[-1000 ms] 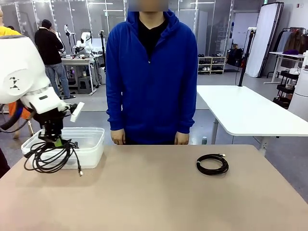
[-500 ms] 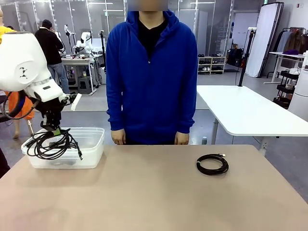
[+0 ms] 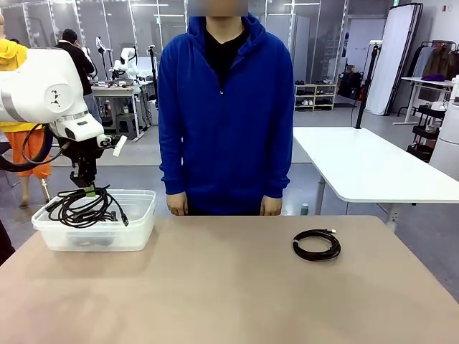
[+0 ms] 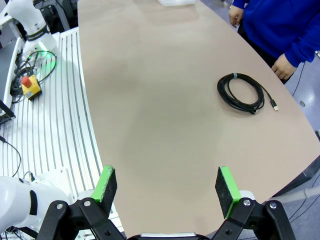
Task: Organize and store the cables.
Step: Place the USB Extension Cable into the Organizing box.
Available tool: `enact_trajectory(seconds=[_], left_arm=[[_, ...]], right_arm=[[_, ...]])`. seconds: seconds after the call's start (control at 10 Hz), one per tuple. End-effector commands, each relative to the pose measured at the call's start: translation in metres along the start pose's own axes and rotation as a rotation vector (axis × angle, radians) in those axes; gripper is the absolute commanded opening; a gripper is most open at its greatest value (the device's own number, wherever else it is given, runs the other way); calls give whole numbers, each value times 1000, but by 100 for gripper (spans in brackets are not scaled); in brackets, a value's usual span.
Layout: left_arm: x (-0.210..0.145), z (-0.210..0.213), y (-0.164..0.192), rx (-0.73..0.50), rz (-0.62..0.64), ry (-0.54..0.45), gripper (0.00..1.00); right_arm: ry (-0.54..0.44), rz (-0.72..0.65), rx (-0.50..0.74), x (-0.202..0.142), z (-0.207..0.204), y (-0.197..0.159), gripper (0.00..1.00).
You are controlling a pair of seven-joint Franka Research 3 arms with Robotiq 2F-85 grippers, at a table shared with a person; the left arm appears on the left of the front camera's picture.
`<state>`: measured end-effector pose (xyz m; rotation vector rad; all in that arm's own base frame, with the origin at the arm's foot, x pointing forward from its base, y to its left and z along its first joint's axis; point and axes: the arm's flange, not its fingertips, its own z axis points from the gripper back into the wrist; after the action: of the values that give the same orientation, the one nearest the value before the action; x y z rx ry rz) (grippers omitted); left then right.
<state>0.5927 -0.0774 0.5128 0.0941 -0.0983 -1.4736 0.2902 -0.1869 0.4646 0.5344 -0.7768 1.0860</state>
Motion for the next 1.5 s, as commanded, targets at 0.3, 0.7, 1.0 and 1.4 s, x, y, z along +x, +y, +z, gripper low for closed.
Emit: enact_trajectory(seconds=[0.3,0.7,1.0,1.4], left_arm=[[-14,-3,21,28,81,-13,12],[-41,-21,74,53,342,-48,12],[-55,-48,115,118,497,-17,12],[-54,-107,138,49,483,18,12]], right_arm=[[-19,19,-2,0,0,0,100],[-19,19,-2,0,0,0,100],[-19,19,-2,0,0,0,100],[-19,19,-2,0,0,0,100]])
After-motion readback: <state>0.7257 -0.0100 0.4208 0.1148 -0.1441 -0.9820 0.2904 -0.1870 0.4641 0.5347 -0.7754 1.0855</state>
